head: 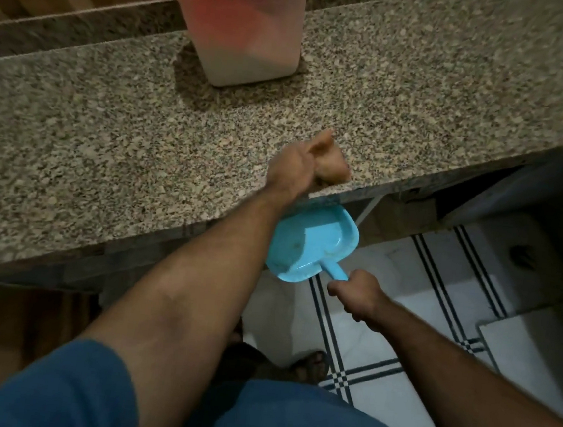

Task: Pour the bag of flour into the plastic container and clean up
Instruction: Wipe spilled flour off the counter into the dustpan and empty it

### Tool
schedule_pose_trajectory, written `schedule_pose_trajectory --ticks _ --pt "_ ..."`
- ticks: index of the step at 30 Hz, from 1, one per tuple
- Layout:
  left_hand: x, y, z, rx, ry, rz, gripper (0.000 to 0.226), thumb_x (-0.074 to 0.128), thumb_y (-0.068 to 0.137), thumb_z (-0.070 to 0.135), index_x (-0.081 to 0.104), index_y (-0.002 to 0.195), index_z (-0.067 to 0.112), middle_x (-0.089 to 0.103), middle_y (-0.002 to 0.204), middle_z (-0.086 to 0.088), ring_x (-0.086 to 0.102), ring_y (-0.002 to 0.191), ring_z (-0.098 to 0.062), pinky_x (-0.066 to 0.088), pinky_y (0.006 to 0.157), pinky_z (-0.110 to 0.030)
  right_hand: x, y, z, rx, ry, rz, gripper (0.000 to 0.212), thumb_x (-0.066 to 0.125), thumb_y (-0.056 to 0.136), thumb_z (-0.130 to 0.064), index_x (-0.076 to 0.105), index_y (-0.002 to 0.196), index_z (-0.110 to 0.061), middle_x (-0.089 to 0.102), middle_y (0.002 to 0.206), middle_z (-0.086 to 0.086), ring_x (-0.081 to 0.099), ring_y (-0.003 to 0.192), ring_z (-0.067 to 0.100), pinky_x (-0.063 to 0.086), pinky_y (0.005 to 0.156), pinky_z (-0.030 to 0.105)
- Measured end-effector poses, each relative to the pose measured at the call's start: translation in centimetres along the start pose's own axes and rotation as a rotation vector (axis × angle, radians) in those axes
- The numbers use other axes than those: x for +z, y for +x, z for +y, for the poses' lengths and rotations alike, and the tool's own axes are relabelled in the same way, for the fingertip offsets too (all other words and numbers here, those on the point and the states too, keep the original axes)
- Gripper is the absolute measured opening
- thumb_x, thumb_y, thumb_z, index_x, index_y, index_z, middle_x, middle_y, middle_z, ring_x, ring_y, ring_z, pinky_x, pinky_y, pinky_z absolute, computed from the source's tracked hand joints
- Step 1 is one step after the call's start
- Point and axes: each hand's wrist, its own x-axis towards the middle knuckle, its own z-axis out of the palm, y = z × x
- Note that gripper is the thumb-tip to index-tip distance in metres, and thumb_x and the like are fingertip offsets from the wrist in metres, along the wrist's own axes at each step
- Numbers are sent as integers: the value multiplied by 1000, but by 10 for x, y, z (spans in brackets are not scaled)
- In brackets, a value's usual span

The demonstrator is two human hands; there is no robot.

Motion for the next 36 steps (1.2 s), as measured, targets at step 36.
schedule_pose_trajectory --ticks 36 --pt "-64 -142 -26 -320 -555 95 23 56 103 23 78 105 16 79 101 -4 73 92 -21 55 79 -33 6 -29 8 -152 -421 -128 27 69 90 -24 67 107 -4 67 86 10 63 66 21 49 46 27"
